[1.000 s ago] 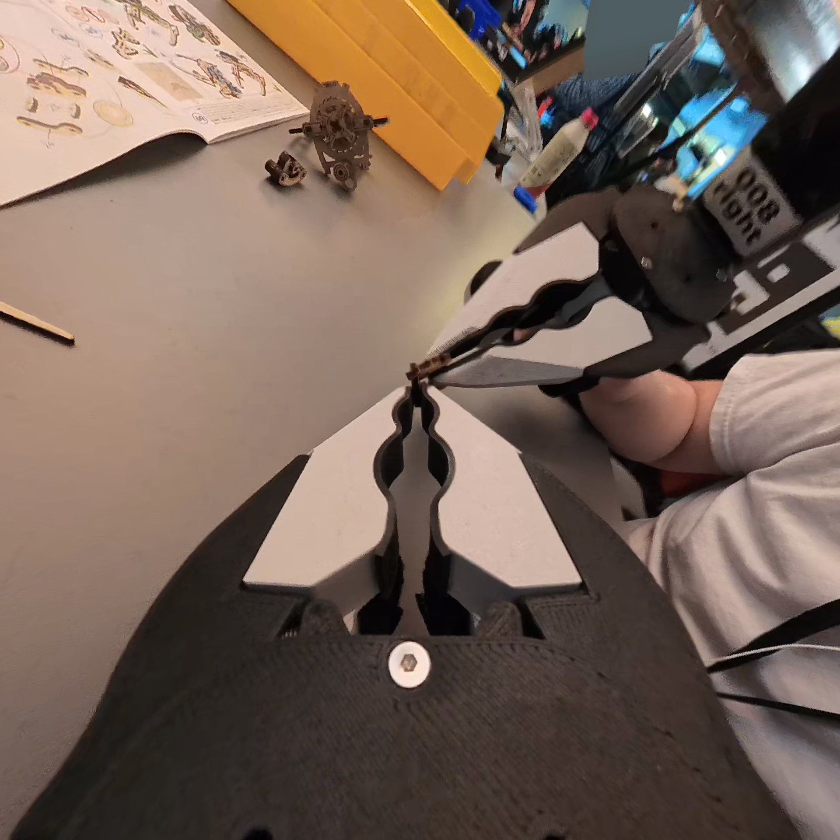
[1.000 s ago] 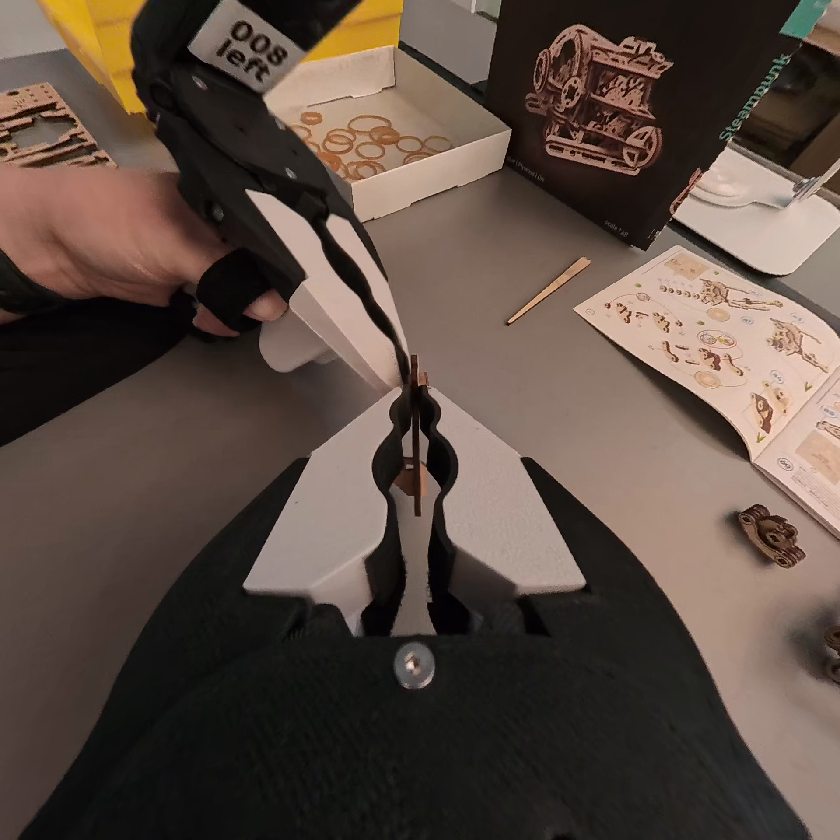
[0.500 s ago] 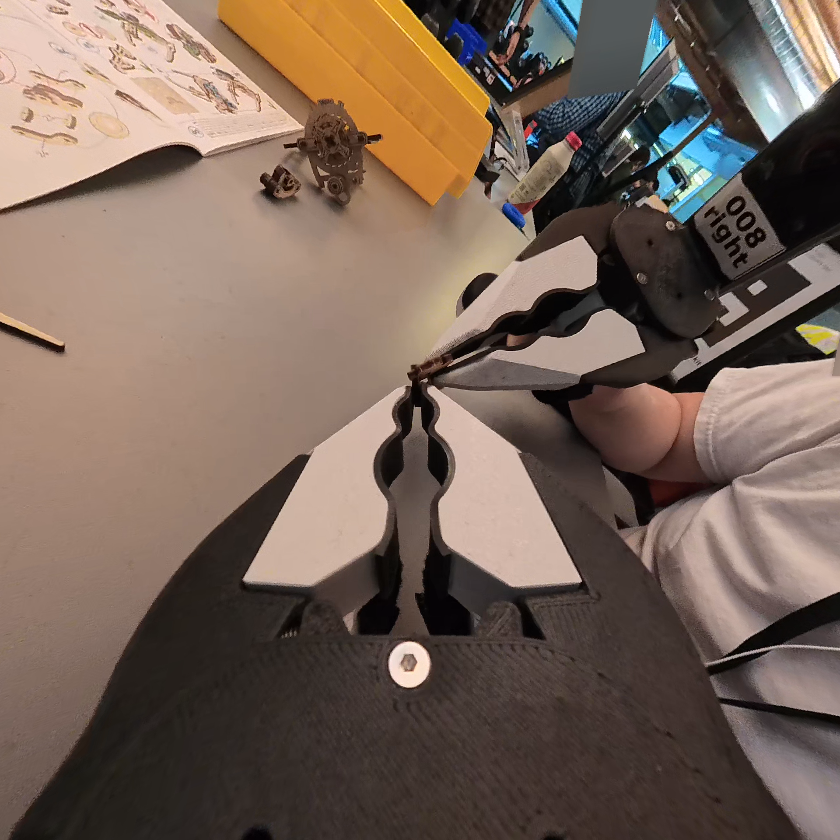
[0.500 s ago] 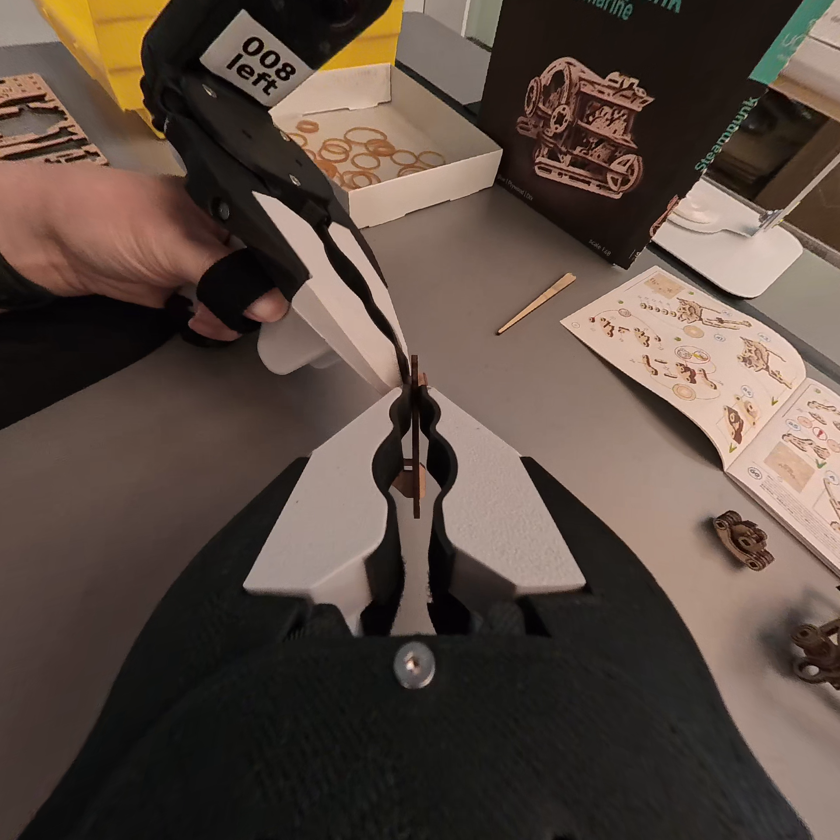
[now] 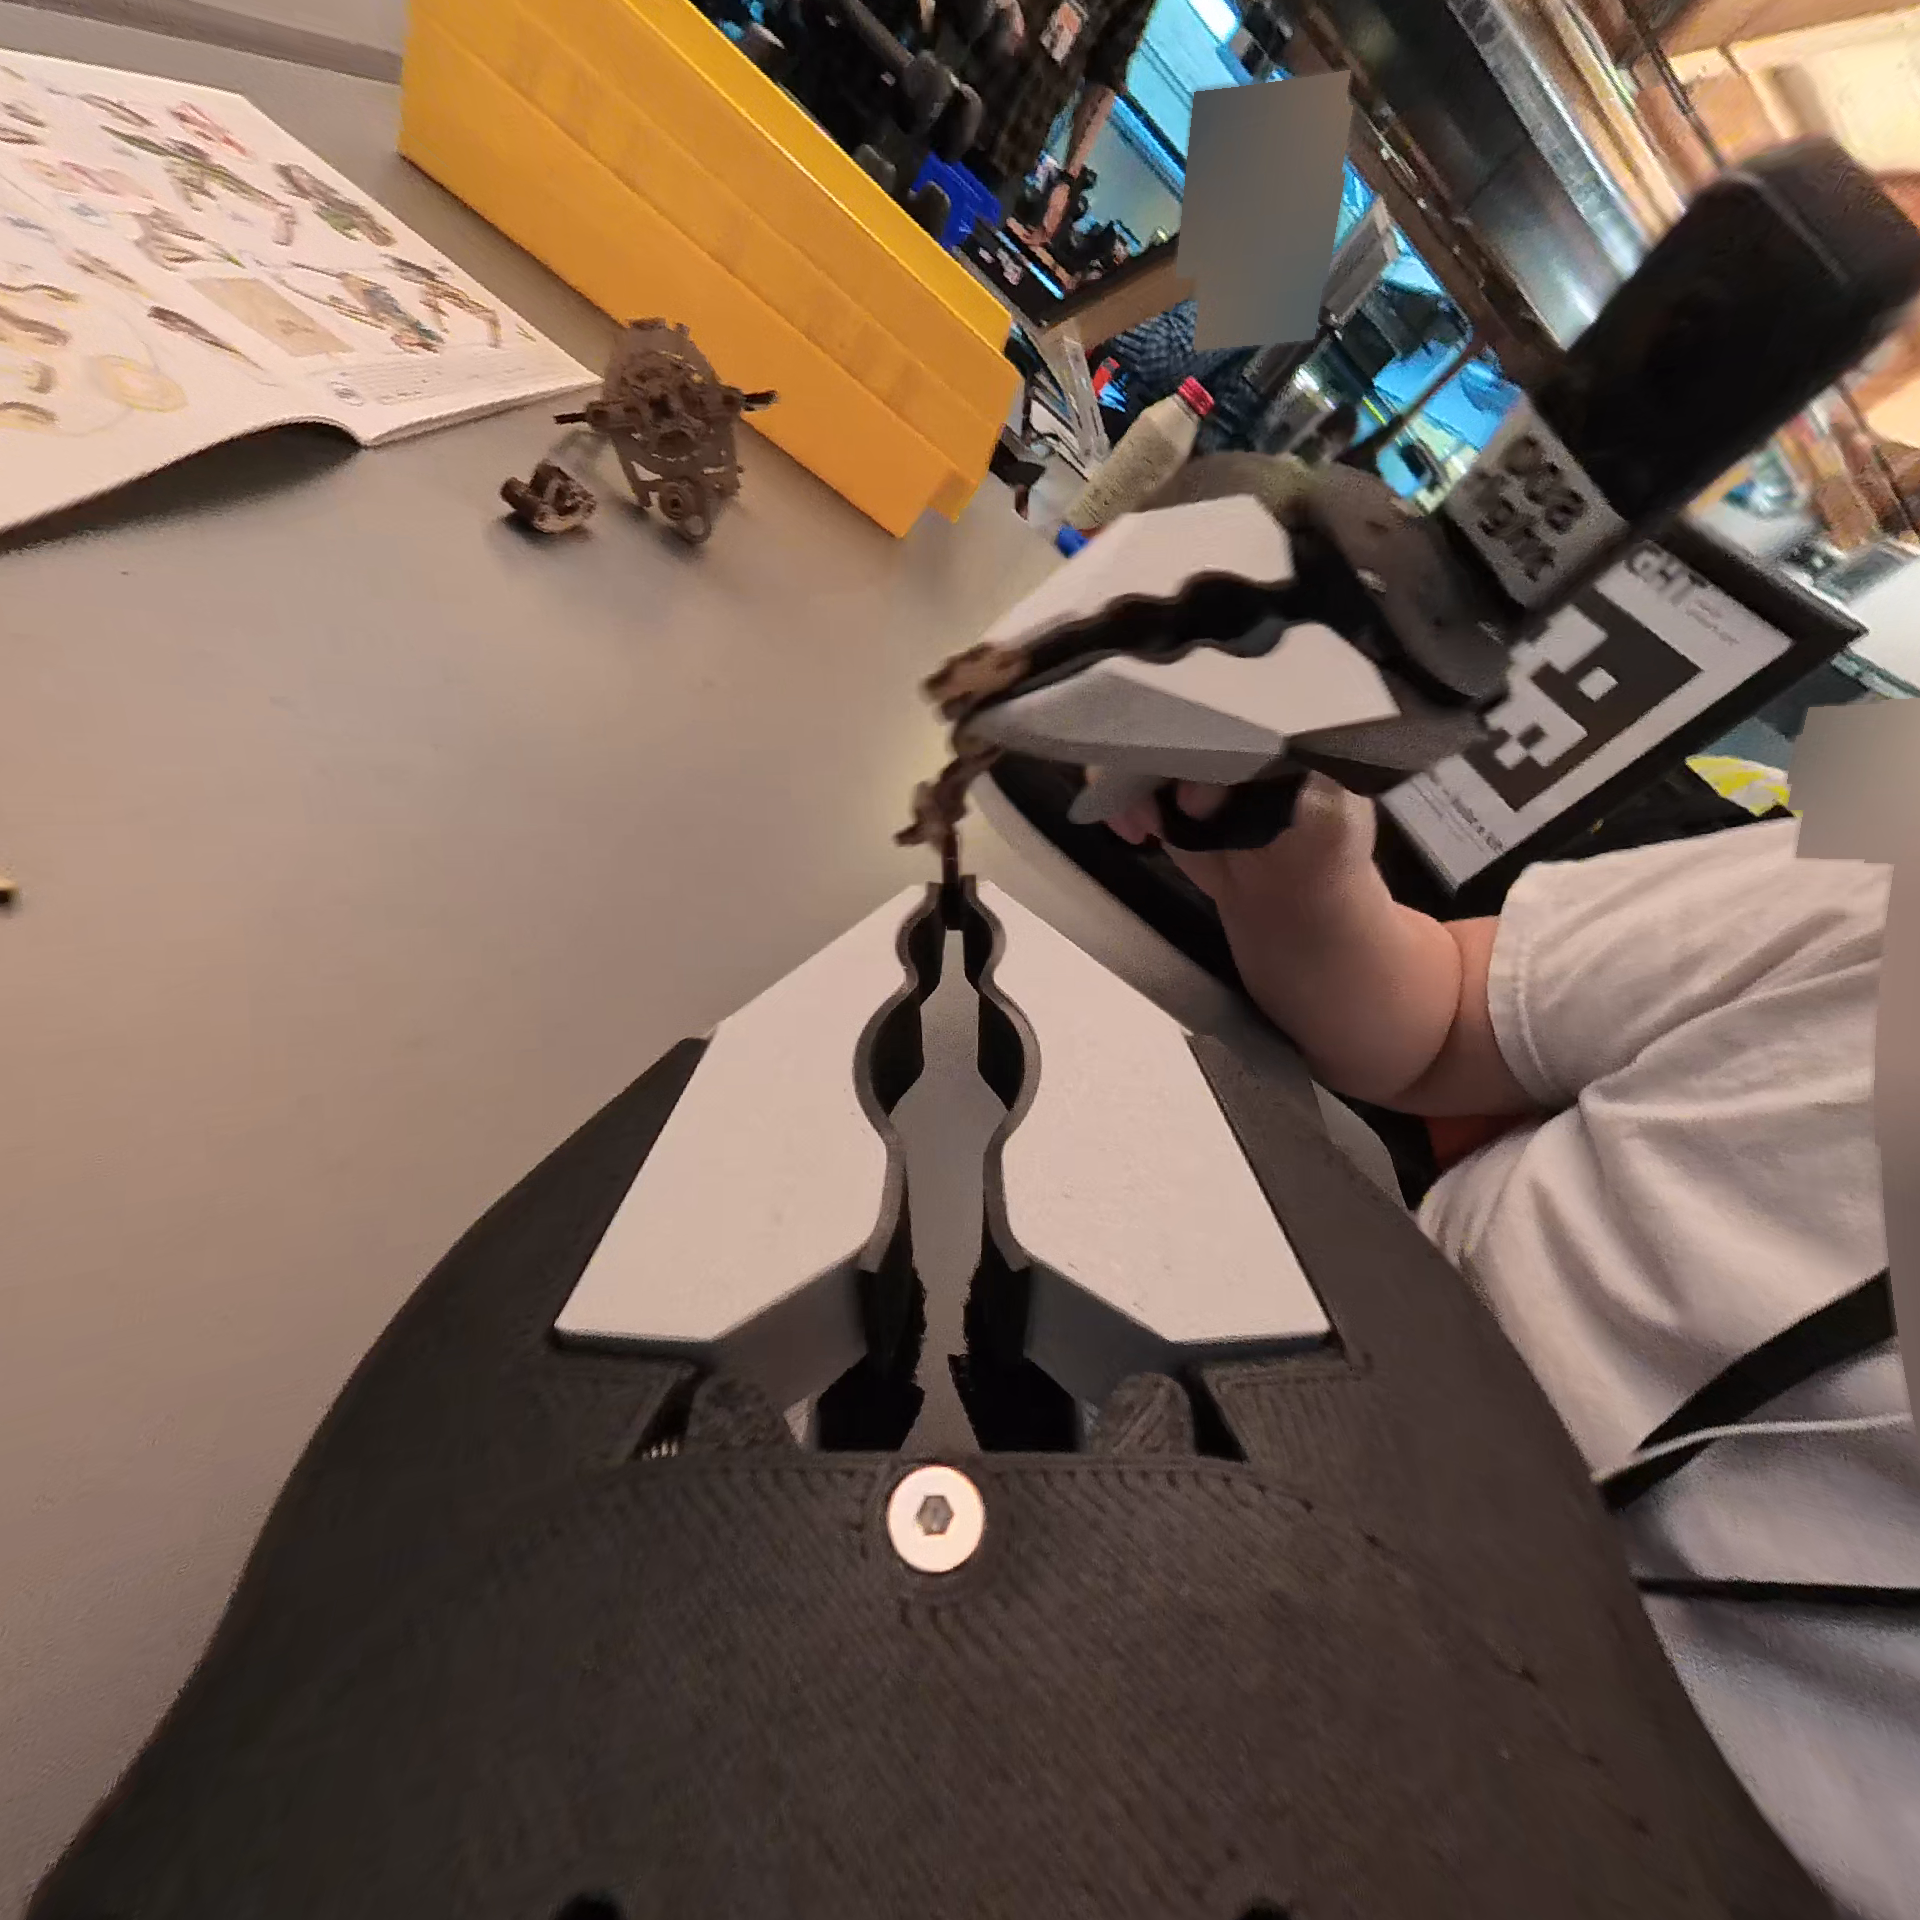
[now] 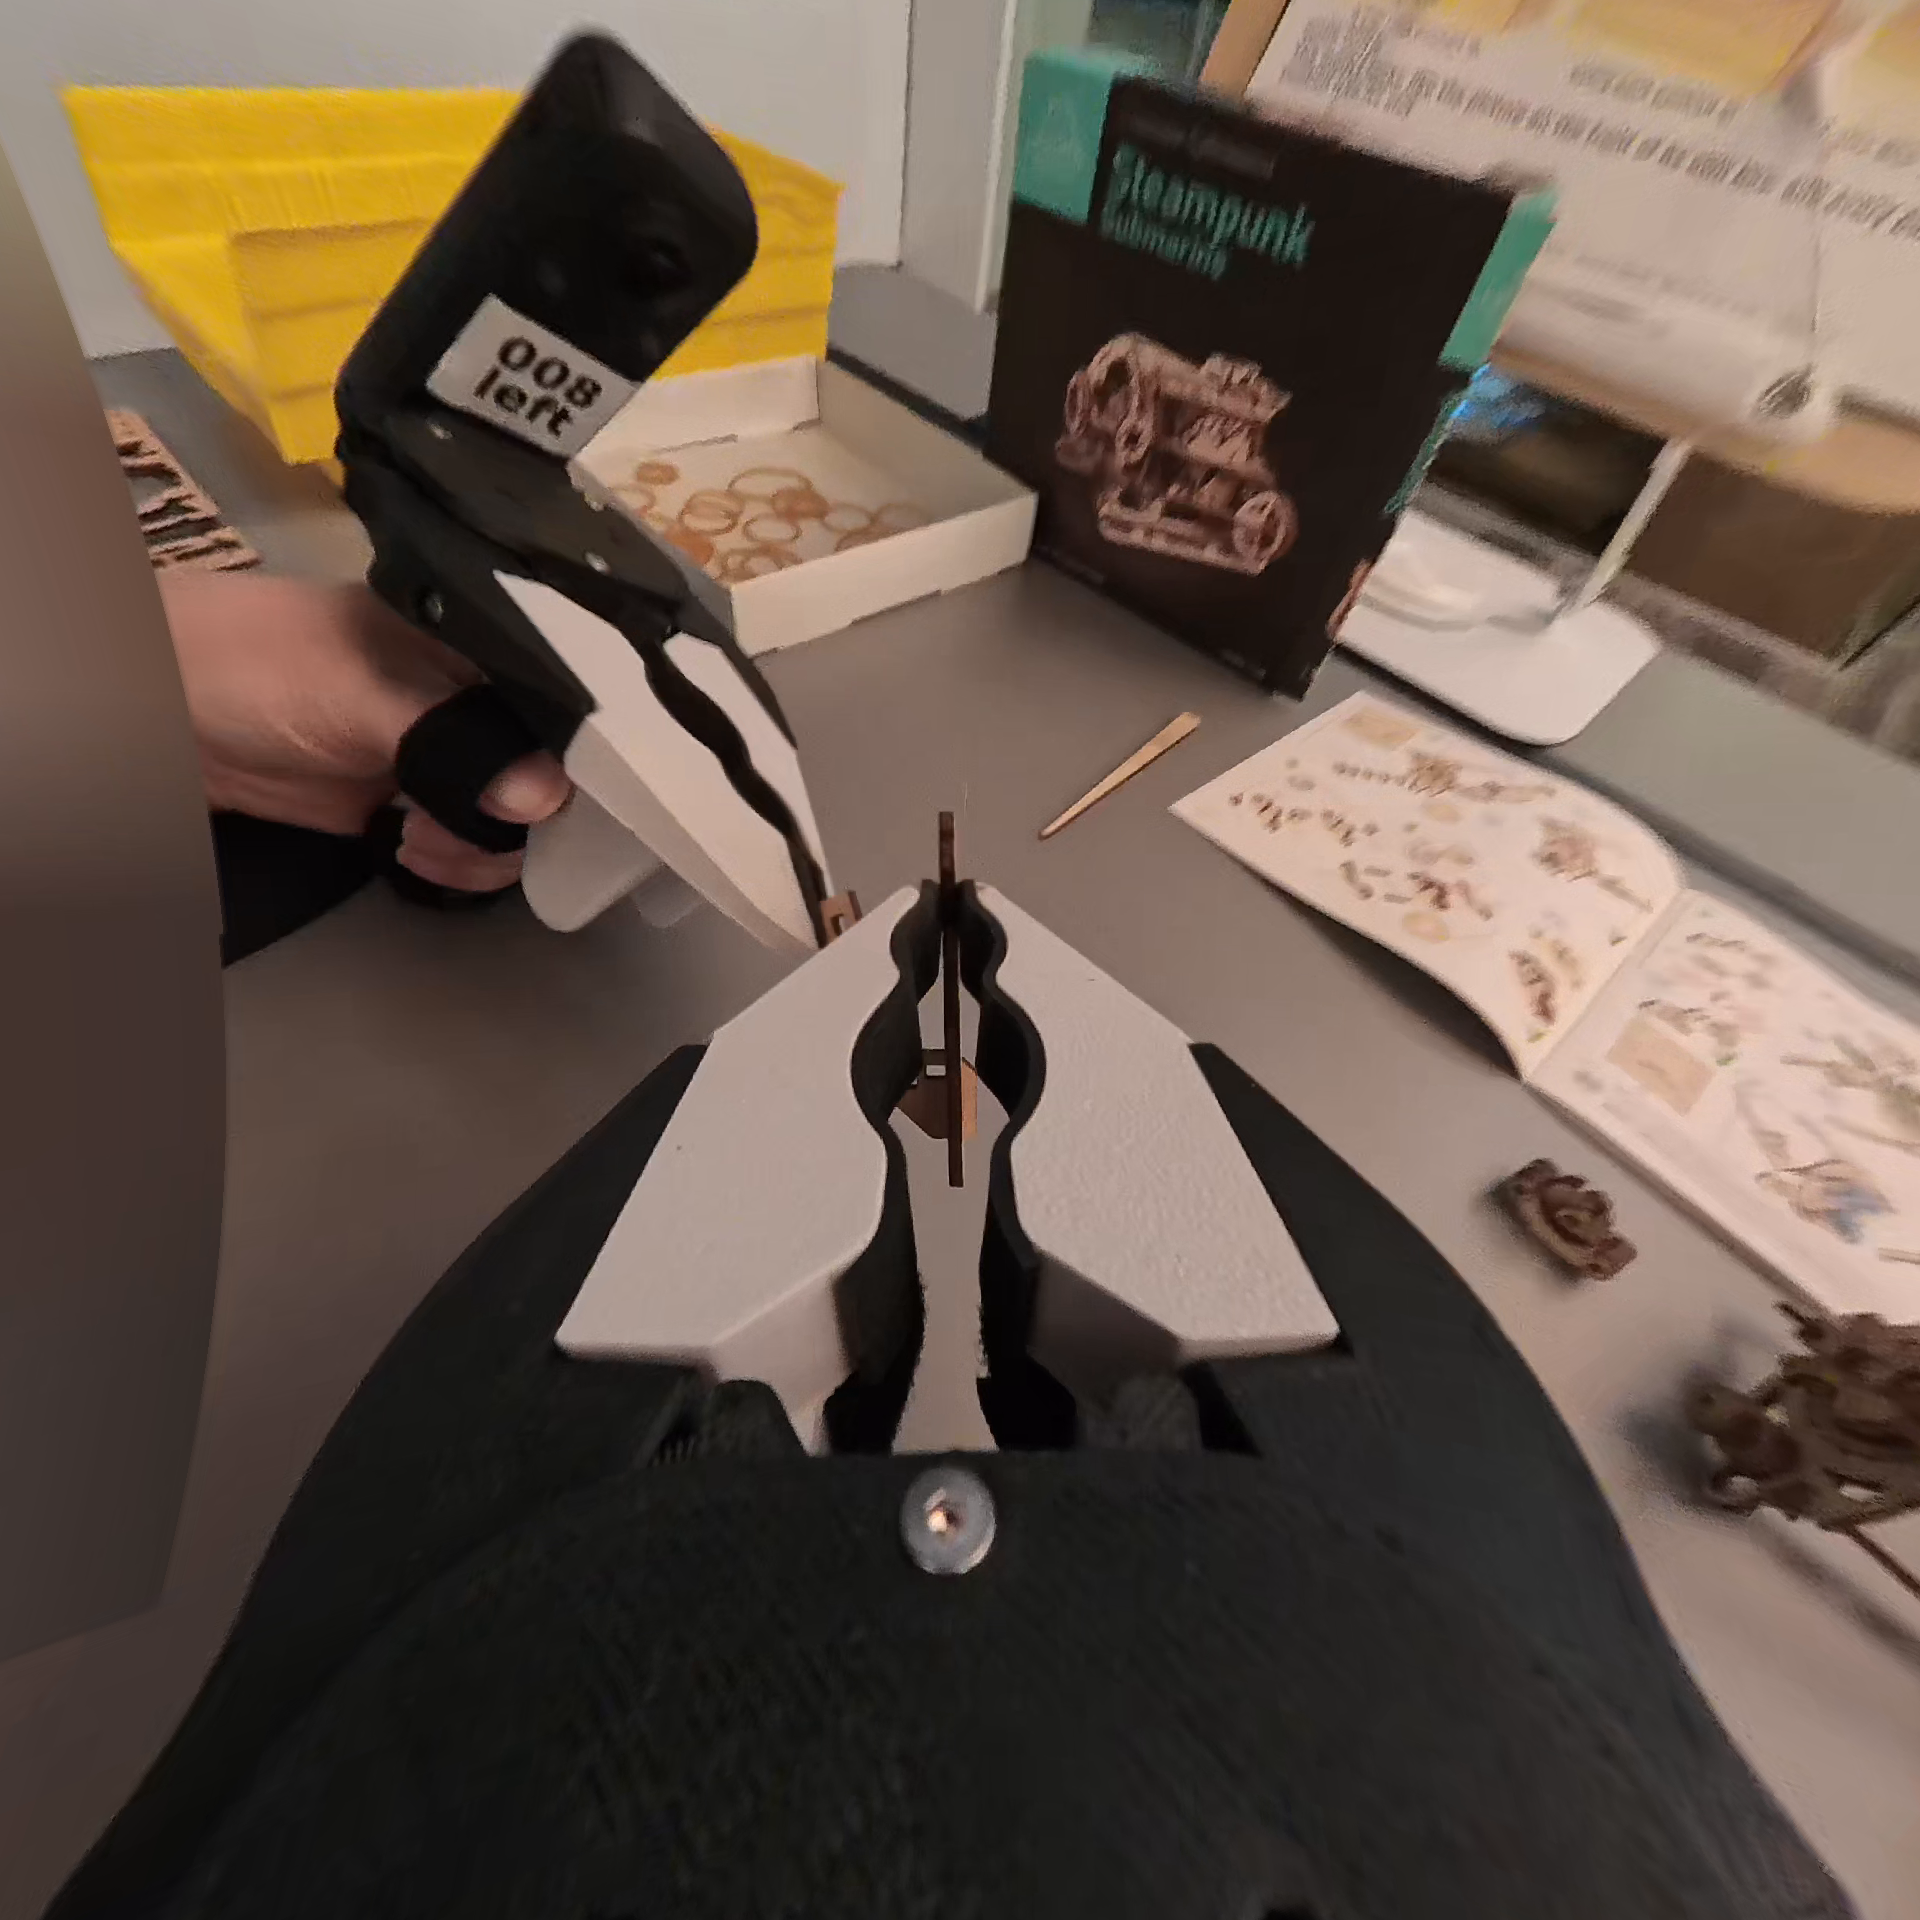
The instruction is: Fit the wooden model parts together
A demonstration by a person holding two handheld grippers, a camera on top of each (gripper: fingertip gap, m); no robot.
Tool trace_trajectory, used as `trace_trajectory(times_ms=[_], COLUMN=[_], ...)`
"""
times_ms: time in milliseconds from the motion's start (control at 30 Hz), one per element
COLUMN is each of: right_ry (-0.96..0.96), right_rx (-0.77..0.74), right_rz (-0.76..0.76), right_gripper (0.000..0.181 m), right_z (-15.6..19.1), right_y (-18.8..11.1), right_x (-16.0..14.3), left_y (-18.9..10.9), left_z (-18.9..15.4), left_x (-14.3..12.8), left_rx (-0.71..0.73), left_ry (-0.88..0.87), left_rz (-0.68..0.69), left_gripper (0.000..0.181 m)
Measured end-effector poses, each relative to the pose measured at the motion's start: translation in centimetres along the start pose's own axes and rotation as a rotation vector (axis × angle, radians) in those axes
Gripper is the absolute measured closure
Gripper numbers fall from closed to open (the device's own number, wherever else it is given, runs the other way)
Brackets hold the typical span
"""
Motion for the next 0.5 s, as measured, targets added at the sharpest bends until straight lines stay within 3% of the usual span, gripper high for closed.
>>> trace_trajectory(times_ms=[67,233,500], right_ry=[0.025,-0.101,-0.040], right_rx=[0.070,0.043,0.067], right_rz=[0.032,0.136,0.120], right_gripper=[0.178,0.178,0.178], right_z=[0.5,1.1,1.1], right_y=[0.5,1.0,1.2], right_x=[-0.6,-1.3,-1.6], left_y=[0.2,0.6,0.8], left_z=[-0.4,-0.4,-0.4], left_x=[-0.2,-0.9,-1.0], left_rx=[-0.005,0.003,-0.010], left_ry=[0.027,0.039,0.002], left_rz=[0.012,0.055,0.070], left_gripper=[0.181,0.180,0.181])
Point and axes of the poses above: each gripper's, where its closed fingertips meet, y out along the fingers, x out of its top, z = x × y across the jaws, the point moved 3 cm from there along -y, back along the fingers, and after that the axes turned 14 degrees about x, right-handed, at the moved point
